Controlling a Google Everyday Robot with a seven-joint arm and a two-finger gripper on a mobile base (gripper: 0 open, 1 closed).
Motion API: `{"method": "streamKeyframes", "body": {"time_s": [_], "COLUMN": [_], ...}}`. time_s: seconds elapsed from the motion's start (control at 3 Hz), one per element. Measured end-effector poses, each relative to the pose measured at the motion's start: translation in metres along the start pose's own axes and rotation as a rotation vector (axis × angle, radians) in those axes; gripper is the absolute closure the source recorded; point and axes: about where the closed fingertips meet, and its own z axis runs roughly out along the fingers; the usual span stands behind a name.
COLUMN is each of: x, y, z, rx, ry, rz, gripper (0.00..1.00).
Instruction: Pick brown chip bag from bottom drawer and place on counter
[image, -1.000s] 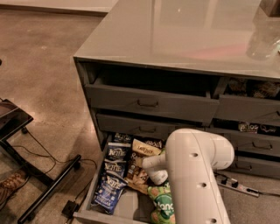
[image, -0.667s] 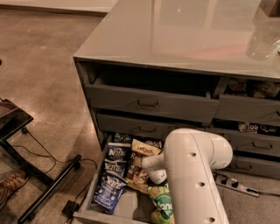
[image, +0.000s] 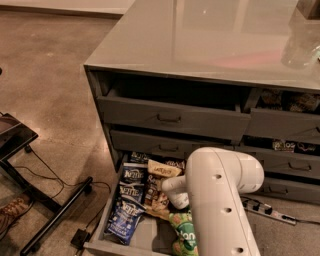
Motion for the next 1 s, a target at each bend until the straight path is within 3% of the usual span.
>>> {"method": "streamKeyframes", "body": {"time_s": [0.67, 1.0], "x": [-0.0004, -0.0004], "y": [-0.0017, -0.0017], "z": [0.0003, 0.0003], "rx": [-0.006, -0.006], "ry": [-0.001, -0.001], "rz": [0.013, 0.013], "gripper": [0.86, 1.00]}}
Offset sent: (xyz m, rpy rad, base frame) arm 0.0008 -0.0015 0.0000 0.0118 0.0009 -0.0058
